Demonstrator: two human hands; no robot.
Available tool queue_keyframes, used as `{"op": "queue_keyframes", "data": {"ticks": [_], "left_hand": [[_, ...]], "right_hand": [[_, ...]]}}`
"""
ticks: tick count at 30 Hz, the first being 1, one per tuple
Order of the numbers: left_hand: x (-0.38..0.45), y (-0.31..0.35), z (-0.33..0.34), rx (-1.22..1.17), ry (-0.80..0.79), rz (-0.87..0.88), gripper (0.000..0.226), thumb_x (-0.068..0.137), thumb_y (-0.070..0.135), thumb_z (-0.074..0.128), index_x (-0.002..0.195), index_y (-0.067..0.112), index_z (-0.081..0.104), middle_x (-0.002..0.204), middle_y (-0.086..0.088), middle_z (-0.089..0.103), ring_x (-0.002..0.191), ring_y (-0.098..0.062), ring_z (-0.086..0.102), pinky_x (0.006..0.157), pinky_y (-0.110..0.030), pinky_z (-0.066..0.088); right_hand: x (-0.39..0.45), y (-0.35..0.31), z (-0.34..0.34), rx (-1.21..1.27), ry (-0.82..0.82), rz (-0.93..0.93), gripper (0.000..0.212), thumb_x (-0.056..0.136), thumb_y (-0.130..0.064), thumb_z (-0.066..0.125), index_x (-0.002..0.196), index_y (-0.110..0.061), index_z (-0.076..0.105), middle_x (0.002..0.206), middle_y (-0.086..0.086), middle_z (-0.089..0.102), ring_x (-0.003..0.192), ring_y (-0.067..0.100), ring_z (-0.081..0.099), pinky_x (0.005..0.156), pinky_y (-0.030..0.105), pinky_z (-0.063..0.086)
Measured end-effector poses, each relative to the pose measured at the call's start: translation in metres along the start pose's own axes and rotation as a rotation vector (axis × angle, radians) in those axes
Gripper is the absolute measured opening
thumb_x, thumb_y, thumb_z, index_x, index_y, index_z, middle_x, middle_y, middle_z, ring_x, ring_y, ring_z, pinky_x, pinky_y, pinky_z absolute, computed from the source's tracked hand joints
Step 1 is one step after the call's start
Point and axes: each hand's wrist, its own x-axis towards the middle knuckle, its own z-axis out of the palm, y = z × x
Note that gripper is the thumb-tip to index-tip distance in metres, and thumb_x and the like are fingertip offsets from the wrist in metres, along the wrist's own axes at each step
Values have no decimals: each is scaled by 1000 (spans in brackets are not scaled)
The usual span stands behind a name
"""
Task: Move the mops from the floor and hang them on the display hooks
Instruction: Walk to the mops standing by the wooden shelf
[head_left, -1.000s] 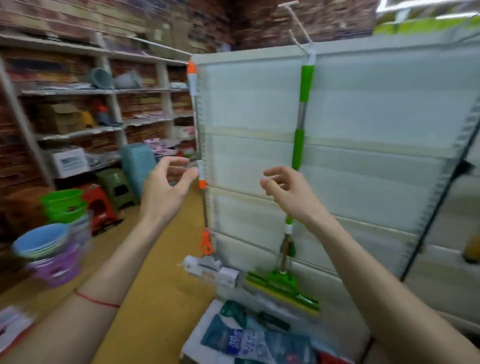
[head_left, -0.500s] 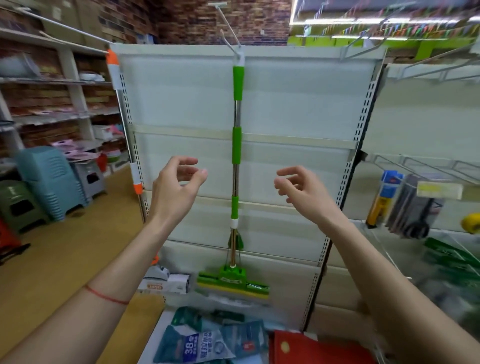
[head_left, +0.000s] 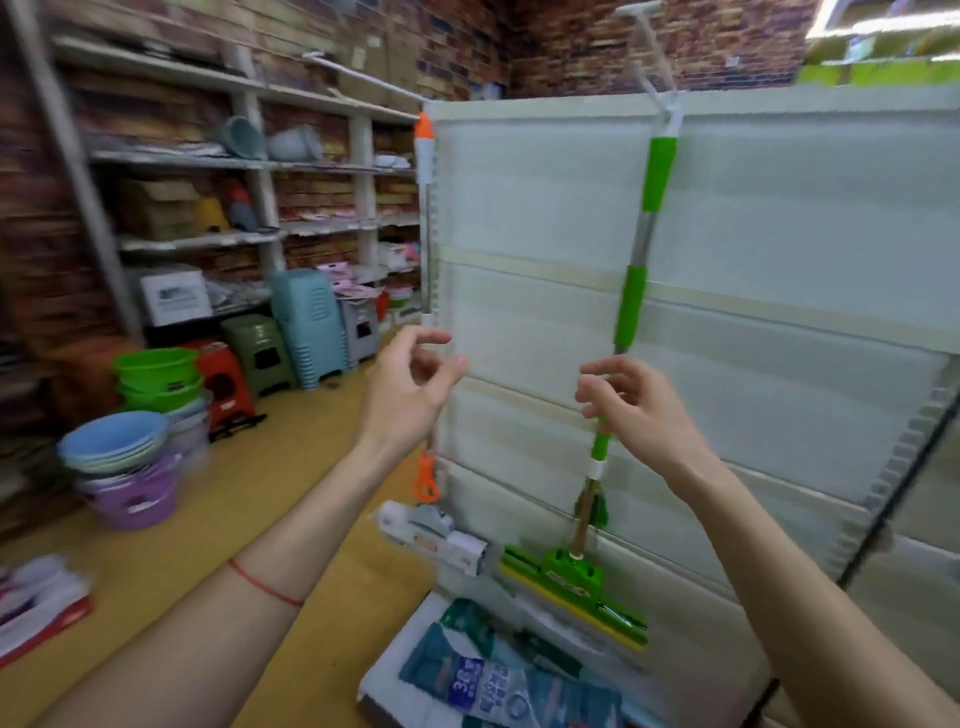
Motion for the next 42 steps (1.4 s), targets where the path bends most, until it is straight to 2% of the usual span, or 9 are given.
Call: {"op": "queue_keyframes", "data": {"ticks": [7,14,20,22,25,29,32,36,42], "left_hand": [[-38,-30,-103,192,233,-94,5,95,20,74,100,20,72,89,3,72,81,-9,64,75,-22,49],[-88,-53,-213,279,489,-222,6,97,10,70,95,13,75,86,-6,73,78,-17,64,72,-33,50],[-116,-73,-277,255,649,-252,9,97,6,69,98,13,75,93,-7,76,82,-15,67,74,-37,55],[-118,-81,-295,257,666,-265,9,98,6,68,102,9,75,93,-8,75,83,-20,68,71,-39,55],[-117,-90,-320,264,688,-268,10,98,7,68,102,11,76,94,-7,75,86,-21,69,70,-30,56],[-105,-108,-357,281,722,-275,10,97,9,69,106,10,75,99,-8,76,93,-28,71,79,-33,57],[-91,-127,-380,297,761,-279,11,97,12,70,108,12,73,99,-4,75,94,-27,71,75,-28,58],[-67,-162,-409,311,803,-312,12,97,15,70,109,17,71,97,-10,75,91,-26,71,64,-24,58],[-12,-220,-463,398,882,-330,10,97,19,71,107,22,71,94,-3,76,87,-15,72,79,-40,61]], "right_hand": [[22,-20,118,114,-281,-140,8,99,-21,60,98,-21,68,87,8,75,71,12,68,64,40,57],[3,-67,249,231,-516,-241,16,101,-12,54,101,-15,69,85,4,76,69,11,71,59,29,58],[-17,-95,332,300,-660,-253,16,101,-9,54,103,-8,69,87,9,76,70,13,69,62,33,57],[-19,-99,355,303,-695,-258,15,100,-9,54,104,-8,69,86,7,76,71,13,68,63,34,56],[-17,-105,385,310,-717,-267,14,100,-11,55,103,-11,69,86,7,77,71,14,70,63,34,57],[-6,-112,427,314,-733,-261,14,100,-11,56,104,-11,69,86,6,77,77,22,72,61,30,57],[9,-117,461,310,-761,-266,14,100,-12,56,104,-13,70,86,5,77,77,21,72,62,30,58],[40,-122,516,320,-805,-260,15,100,-11,56,102,-14,70,86,6,76,73,17,72,61,30,57],[104,-136,615,386,-870,-261,14,99,-7,56,102,-9,70,87,12,76,68,10,68,58,24,55]]}}
